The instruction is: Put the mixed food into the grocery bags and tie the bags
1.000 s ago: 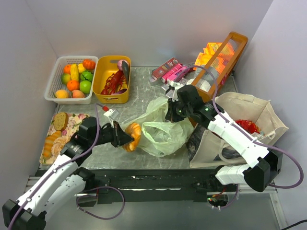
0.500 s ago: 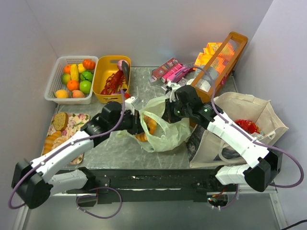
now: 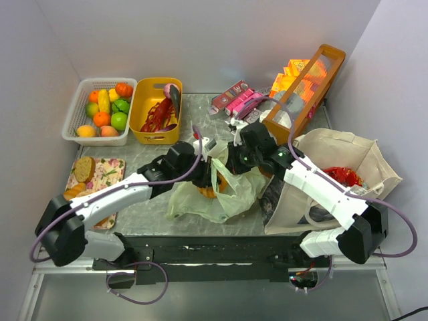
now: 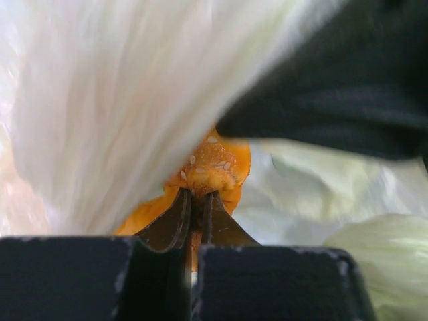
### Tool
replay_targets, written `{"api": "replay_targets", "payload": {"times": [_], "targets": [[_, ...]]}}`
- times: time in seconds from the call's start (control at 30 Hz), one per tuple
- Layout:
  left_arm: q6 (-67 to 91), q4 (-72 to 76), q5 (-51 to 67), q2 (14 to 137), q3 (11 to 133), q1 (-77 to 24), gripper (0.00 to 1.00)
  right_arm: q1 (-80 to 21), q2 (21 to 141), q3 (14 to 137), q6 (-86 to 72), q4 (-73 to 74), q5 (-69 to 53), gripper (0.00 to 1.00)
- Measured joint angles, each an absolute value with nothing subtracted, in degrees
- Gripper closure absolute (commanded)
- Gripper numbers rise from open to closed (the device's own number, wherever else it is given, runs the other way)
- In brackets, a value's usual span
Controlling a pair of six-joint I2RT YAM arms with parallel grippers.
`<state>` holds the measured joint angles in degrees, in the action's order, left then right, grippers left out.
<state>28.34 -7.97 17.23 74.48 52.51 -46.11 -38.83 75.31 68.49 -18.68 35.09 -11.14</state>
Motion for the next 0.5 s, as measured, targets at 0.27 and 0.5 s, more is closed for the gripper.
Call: {"api": "replay_targets", "payload": {"times": [0.27, 0.5], "targets": [[26.13, -6.20, 12.05, 83.92, 56.45, -46.22, 0.48, -38.87, 76.34, 66.28, -19.07, 33.52, -11.64, 1.00], [24.80, -6.66, 9.39, 82.46, 55.57, -46.22, 0.01, -38.63, 76.55, 66.19, -19.49, 33.36, -10.57, 1.00]]}}
